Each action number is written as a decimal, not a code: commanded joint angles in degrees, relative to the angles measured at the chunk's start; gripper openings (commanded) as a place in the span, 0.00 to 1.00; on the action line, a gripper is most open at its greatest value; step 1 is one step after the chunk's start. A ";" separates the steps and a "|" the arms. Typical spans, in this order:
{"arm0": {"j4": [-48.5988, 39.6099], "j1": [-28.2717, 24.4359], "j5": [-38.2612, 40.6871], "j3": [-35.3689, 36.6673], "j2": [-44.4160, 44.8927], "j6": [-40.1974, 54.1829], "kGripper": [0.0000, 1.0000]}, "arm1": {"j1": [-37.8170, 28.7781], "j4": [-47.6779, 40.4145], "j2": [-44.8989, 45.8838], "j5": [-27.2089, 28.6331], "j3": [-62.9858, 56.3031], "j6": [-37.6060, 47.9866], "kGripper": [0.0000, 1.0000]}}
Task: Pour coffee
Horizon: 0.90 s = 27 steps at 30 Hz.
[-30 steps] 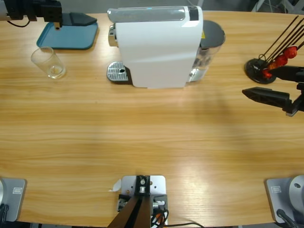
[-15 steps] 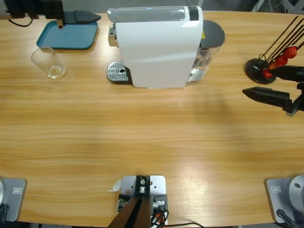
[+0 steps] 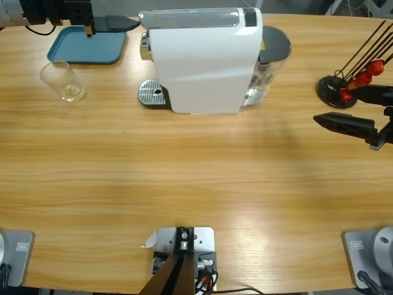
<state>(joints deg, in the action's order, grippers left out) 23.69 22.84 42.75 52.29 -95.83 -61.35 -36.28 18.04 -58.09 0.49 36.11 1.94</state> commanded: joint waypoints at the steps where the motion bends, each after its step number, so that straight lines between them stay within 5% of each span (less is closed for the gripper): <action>1: 1.64 0.27 1.02 1.35 -1.89 -1.65 0.89 | -0.33 -0.20 -0.79 1.04 -1.75 0.33 0.90; 22: 0.30 1.86 1.55 5.92 -0.38 -3.66 0.89 | -0.33 -0.35 -0.69 1.06 -1.75 0.26 0.90; 24: -5.82 1.77 -0.47 5.14 2.33 1.32 0.88 | -0.33 -0.28 -0.53 0.97 -1.75 0.26 0.90; 27: -29.53 1.77 -9.96 9.10 8.24 15.06 0.84 | -0.33 -0.32 -0.55 0.97 -1.75 0.26 0.90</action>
<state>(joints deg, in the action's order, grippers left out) 22.51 24.33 43.37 59.17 -95.47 -63.29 -36.28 17.98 -58.09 0.49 36.12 1.94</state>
